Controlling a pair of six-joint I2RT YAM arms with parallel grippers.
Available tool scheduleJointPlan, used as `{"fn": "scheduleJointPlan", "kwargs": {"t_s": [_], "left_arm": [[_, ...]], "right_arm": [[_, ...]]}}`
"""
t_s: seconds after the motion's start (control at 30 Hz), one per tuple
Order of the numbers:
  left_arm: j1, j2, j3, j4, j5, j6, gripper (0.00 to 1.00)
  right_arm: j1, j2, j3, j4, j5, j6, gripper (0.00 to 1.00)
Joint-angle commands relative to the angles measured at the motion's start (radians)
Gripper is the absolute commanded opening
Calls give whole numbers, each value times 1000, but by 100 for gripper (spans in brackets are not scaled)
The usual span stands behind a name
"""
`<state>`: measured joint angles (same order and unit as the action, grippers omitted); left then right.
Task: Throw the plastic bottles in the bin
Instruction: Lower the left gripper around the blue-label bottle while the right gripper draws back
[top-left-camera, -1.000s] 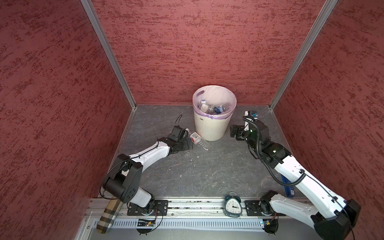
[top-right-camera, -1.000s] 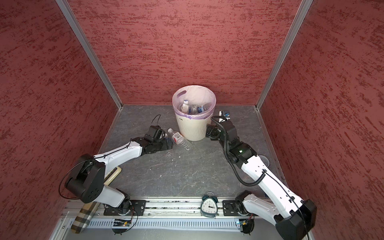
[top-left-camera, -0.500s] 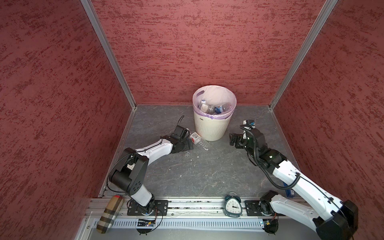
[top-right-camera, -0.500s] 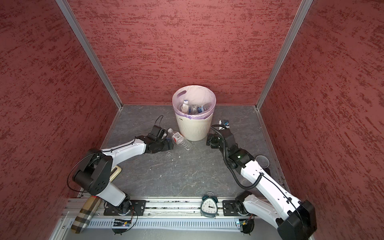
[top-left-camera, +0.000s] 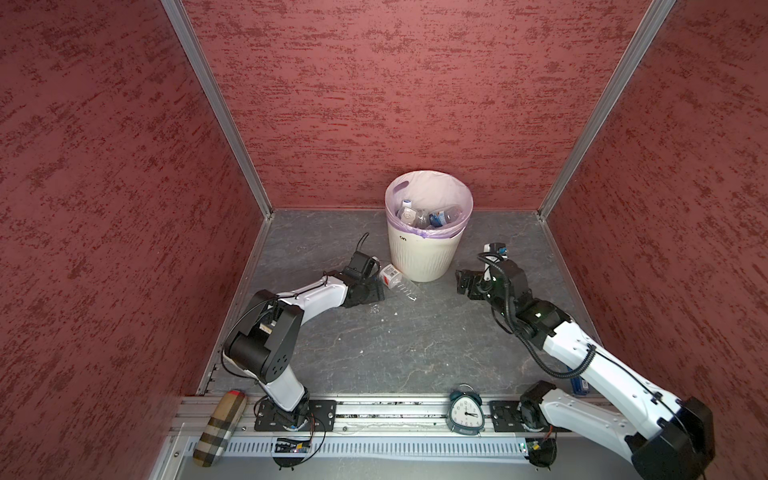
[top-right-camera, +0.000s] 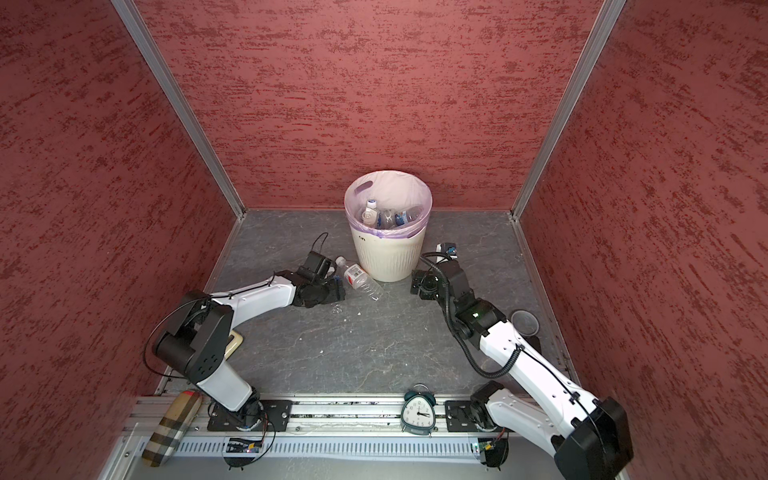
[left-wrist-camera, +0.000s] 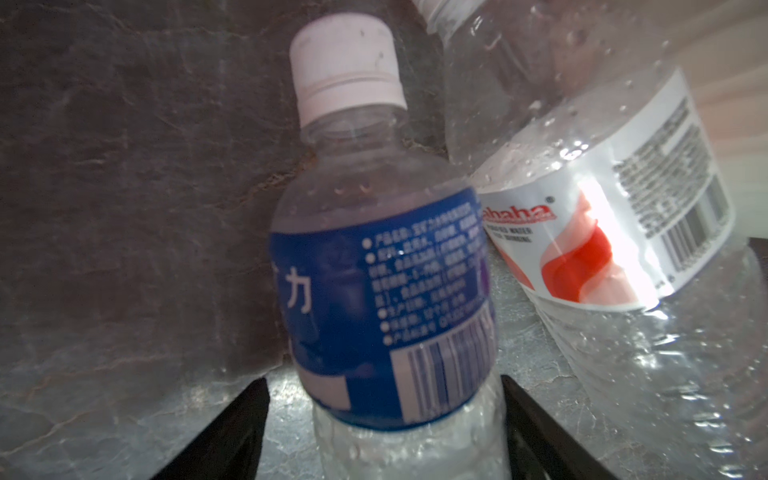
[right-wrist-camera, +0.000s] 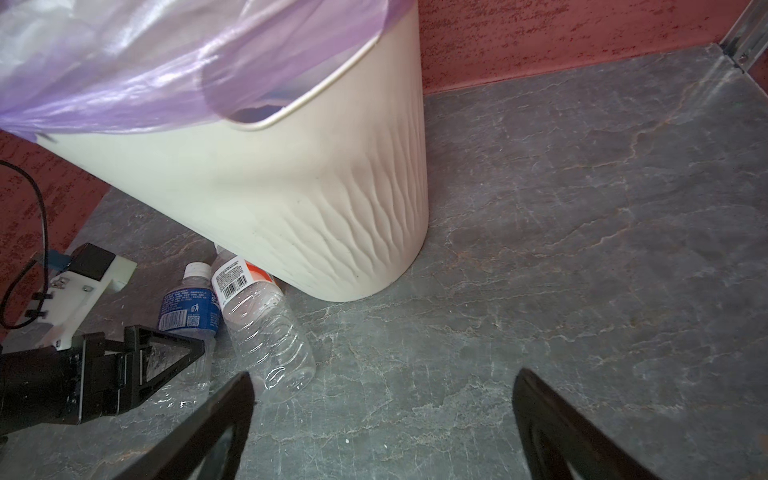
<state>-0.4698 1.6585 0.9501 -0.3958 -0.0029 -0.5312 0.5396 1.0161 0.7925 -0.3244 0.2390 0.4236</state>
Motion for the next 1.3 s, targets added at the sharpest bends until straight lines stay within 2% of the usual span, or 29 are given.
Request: {"fn": "scheduleJointPlan", "kwargs": {"t_s": [0.0,0.3,0.67,1.27], "left_arm": [[11,11,15,20,3,7,80],[25,17,1,38,29,19,76],[37,-21,-22,46,47,40,64],[41,-195,-131,108,48,60,53]], "right_arm": [[-3,4,2,24,-12,20,97],[-3,13,9,26,-24,24,96],[-3,26,23,27,-38,32,94],[-3,54,31,48,-61,43,93]]}}
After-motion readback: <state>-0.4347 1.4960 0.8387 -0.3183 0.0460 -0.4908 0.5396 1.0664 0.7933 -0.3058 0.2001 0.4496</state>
